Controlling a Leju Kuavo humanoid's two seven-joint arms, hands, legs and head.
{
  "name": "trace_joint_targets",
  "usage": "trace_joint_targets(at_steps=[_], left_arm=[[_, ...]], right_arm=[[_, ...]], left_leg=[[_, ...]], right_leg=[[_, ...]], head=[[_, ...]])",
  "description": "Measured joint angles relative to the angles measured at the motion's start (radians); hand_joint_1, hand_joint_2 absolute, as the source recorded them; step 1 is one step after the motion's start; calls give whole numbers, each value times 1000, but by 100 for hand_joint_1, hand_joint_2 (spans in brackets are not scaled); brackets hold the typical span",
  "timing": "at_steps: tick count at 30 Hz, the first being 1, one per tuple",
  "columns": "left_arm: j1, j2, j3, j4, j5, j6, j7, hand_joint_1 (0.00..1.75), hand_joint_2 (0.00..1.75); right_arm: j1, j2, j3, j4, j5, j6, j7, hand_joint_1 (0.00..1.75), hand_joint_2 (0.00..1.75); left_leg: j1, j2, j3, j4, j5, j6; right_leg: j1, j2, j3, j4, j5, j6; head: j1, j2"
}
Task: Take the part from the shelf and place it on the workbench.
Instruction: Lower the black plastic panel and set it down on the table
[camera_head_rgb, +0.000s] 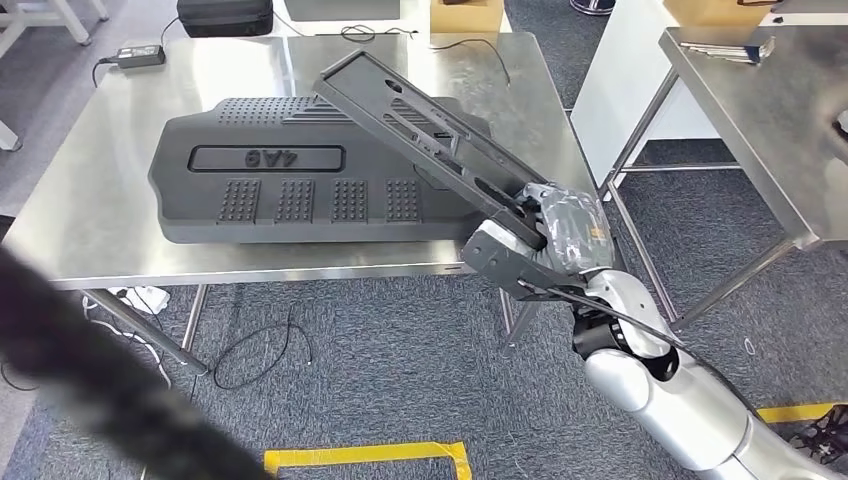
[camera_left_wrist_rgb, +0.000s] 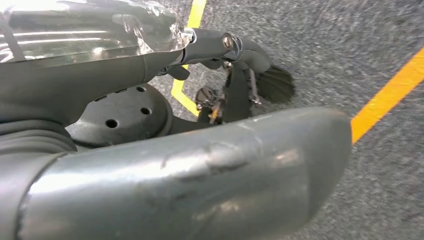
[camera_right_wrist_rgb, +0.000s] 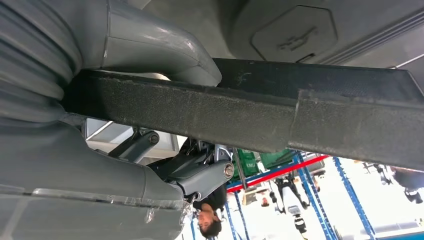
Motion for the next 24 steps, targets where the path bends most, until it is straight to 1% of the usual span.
trace_joint_targets(at_steps=[1, 2, 3, 4, 5, 6, 7, 8, 9, 10, 11, 12, 14, 15, 16, 17, 18, 19, 21, 22, 23, 24], left_arm=[[-1, 0, 0, 0, 1, 0, 0, 0, 0], [-1, 0, 0, -1, 1, 0, 0, 0, 0], [-1, 0, 0, -1, 3, 0, 0, 0, 0], [-1, 0, 0, -1, 5, 0, -1, 0, 0], [-1, 0, 0, -1, 7, 0, -1, 0, 0], [0, 0, 0, -1, 9, 0, -2, 0, 0], [0, 0, 0, -1, 10, 0, -3, 0, 0], [0, 0, 0, -1, 11, 0, -3, 0, 0], [-1, 0, 0, -2, 11, 0, -3, 0, 0], [-1, 0, 0, -2, 11, 0, -3, 0, 0], [-2, -1, 0, -2, 11, 0, -3, 0, 0], [-2, -1, 0, -2, 11, 0, -3, 0, 0], [-2, 0, 0, -3, 13, 0, -5, 0, 0], [-2, 0, 0, -4, 13, -1, -7, 0, 0], [-2, 1, 0, -4, 14, -2, -9, 0, 0], [-1, 1, 0, -4, 14, -2, -11, 0, 0], [-1, 1, 0, -4, 14, -3, -11, 0, 0], [-1, 1, 0, -4, 14, -3, -11, 0, 0], [-1, 2, 0, -4, 14, -3, -11, 0, 0], [0, 2, 0, -4, 14, -3, -11, 0, 0], [2, 2, 0, -4, 14, -4, -11, 0, 0], [5, 2, 0, -4, 13, -4, -11, 0, 0]], right_arm=[[-1, 0, 0, 0, 0, 0, 0, 175, 175], [-1, 0, 1, 0, -1, -1, 1, 175, 175], [0, 0, 2, 0, -1, -1, 1, 175, 175], [1, 0, 4, 1, -1, 0, 1, 175, 175], [3, 0, 7, 1, -1, 0, 1, 175, 175], [4, 0, 9, 2, -2, 0, 2, 175, 175], [4, 0, 10, 2, -2, 0, 2, 175, 175], [3, 0, 11, 2, -2, 0, 2, 175, 175], [2, 0, 12, 2, -2, 0, 2, 175, 175], [0, 0, 13, 2, -2, 0, 2, 175, 175], [-1, 0, 14, 3, -2, 0, 2, 175, 175], [-3, 0, 15, 3, -2, 0, 2, 175, 175], [-6, 1, 15, 3, -2, 0, 2, 175, 175], [-7, 2, 16, 3, -1, 0, 2, 175, 175], [-10, 3, 16, 3, 0, 0, 2, 175, 175], [-12, 4, 17, 3, 1, 0, 2, 175, 175], [-13, 5, 17, 3, 2, 0, 2, 175, 175], [-14, 6, 18, 3, 2, 0, 2, 175, 175], [-14, 6, 18, 3, 2, 0, 2, 175, 175], [-14, 6, 19, 3, 2, 0, 2, 175, 175], [-14, 7, 21, 3, 3, 0, 2, 175, 175], [-14, 9, 24, 3, 4, 0, 2, 175, 175]], left_leg=[[1, 0, 6, -4, -2, 6], [-1, 0, 10, -5, -5, 11], [-3, 0, 15, -5, -10, 15], [-5, 0, 21, -5, -15, 18], [-8, -1, 28, -5, -20, 19], [-10, -1, 36, -5, -27, 20], [-12, -2, 47, -5, -34, 19], [-14, -3, 57, -6, -41, 18], [-16, -4, 64, -6, -48, 15], [-16, -4, 69, -6, -53, 11], [-16, -4, 71, -7, -57, 5], [-15, -4, 73, -9, -59, 0], [-16, -3, 81, -8, -68, -12], [-17, -2, 79, 8, -78, -18], [-17, -2, 66, 45, -96, -25], [-14, -1, 49, 85, -113, -29], [-12, -1, 31, 120, -128, -33], [-11, -1, 18, 143, -138, -35], [-10, -1, 13, 151, -141, -35], [-9, -1, 0, 173, -149, -37], [-8, -1, -26, 210, -157, -39], [-3, -1, -39, 201, -126, -44]], right_leg=[[-1, -1, -21, 43, -19, 3], [0, -2, -54, 106, -43, 4], [0, -2, -96, 175, -65, 4], [0, -2, -133, 231, -75, 4], [1, -2, -157, 256, -67, 3], [1, -2, -161, 241, -39, 0], [3, -2, -145, 186, 7, -5], [5, -3, -119, 117, 48, -12], [10, -3, -94, 55, 78, -18], [14, -3, -75, 11, 91, -24], [19, -3, -66, -7, 88, -28], [22, -2, -64, -12, 83, -31], [18, -1, -51, -26, 78, -38], [14, -2, -42, -33, 77, -43], [9, -4, -32, -40, 75, -47], [8, -6, -26, -42, 72, -51], [8, -6, -23, -42, 70, -53], [8, -7, -21, -42, 69, -54], [8, -7, -21, -42, 68, -55], [8, -7, -20, -42, 67, -55], [8, -6, -17, -42, 64, -55], [7, -4, -8, -40, 55, -52]], head=[[4, 0], [7, 0], [9, 0], [10, 0], [10, 0], [10, 0], [10, 0], [10, 0], [9, 0], [8, 0], [8, 0], [8, 0], [10, 0], [7, 0], [2, 0], [-2, 0], [-6, 0], [-8, 0], [-7, 0], [-8, 0], [-8, 0], [-10, 0]])
